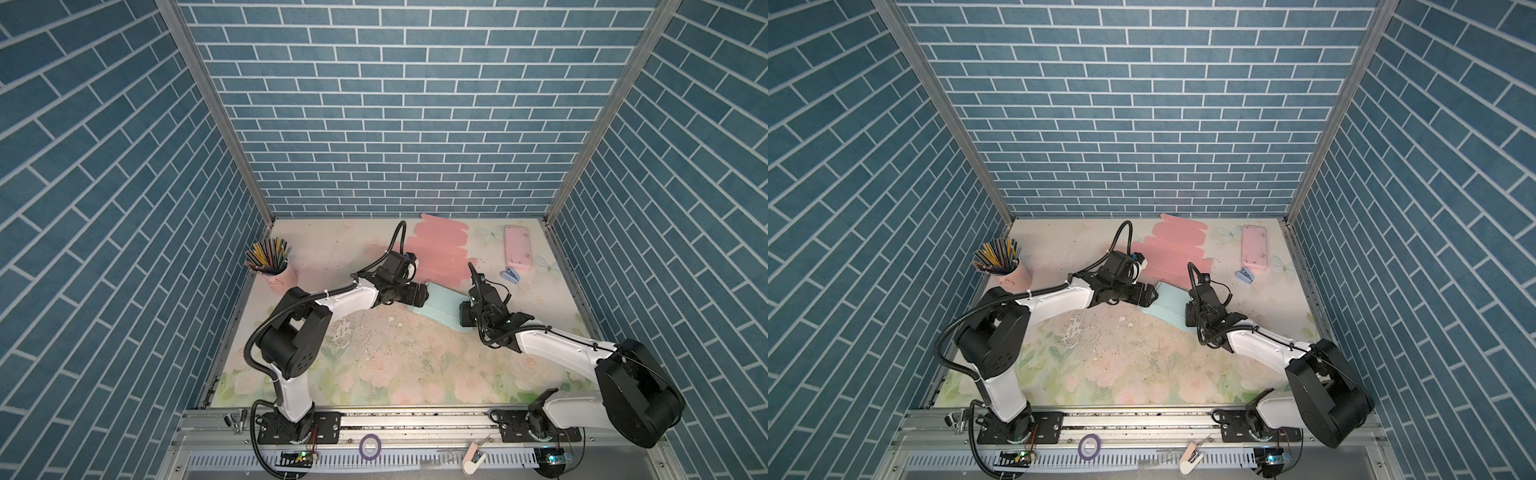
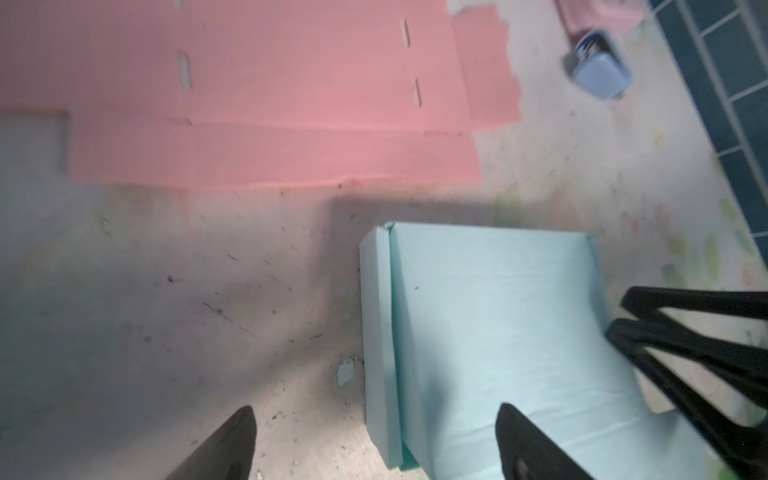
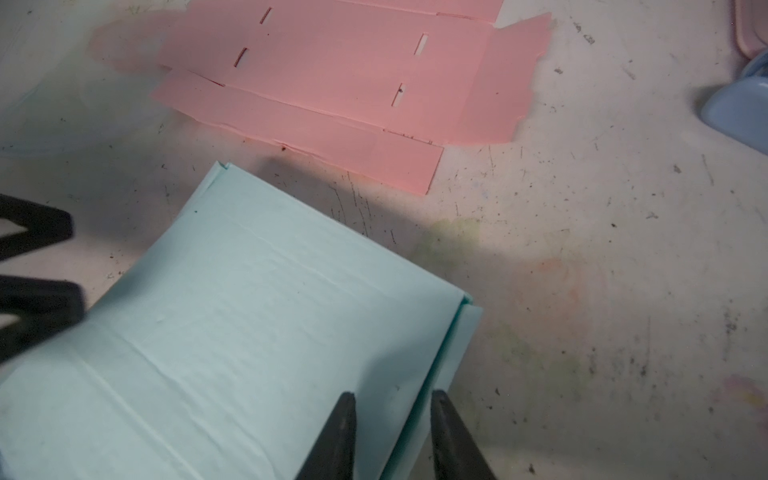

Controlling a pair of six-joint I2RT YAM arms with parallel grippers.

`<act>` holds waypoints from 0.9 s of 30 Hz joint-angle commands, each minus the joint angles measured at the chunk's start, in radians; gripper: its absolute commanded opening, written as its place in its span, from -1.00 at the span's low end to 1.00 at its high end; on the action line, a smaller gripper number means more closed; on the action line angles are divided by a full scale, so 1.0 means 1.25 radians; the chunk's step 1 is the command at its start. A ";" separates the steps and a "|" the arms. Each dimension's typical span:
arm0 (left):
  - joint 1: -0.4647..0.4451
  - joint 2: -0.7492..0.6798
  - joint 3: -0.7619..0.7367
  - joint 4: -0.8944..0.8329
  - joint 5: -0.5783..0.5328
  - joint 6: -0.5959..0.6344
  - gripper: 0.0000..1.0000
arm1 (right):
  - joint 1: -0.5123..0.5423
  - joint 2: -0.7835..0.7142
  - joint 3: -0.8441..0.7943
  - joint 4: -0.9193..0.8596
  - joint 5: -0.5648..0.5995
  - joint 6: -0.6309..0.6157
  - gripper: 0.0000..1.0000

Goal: Fold the paper box

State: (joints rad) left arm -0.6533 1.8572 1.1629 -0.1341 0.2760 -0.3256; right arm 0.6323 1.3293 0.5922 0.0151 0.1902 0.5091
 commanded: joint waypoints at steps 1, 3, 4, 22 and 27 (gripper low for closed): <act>-0.004 0.016 0.000 0.047 0.031 0.000 0.75 | -0.003 -0.020 -0.013 -0.038 0.006 0.010 -0.36; -0.003 0.025 -0.016 0.065 0.027 -0.006 0.70 | -0.002 -0.028 -0.014 -0.039 0.003 0.010 -0.36; -0.001 0.031 -0.021 0.069 0.026 -0.006 0.66 | -0.003 -0.032 -0.015 -0.043 0.002 0.010 -0.36; -0.022 -0.053 -0.164 0.150 0.018 -0.037 0.21 | -0.141 -0.054 -0.059 0.074 -0.296 0.111 -0.19; -0.033 -0.060 -0.170 0.161 0.024 -0.042 0.14 | -0.143 0.026 -0.013 0.108 -0.348 0.087 -0.24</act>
State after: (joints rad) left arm -0.6830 1.7950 0.9676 0.0643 0.3115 -0.3676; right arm 0.4572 1.3304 0.5339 0.0860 -0.1631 0.6052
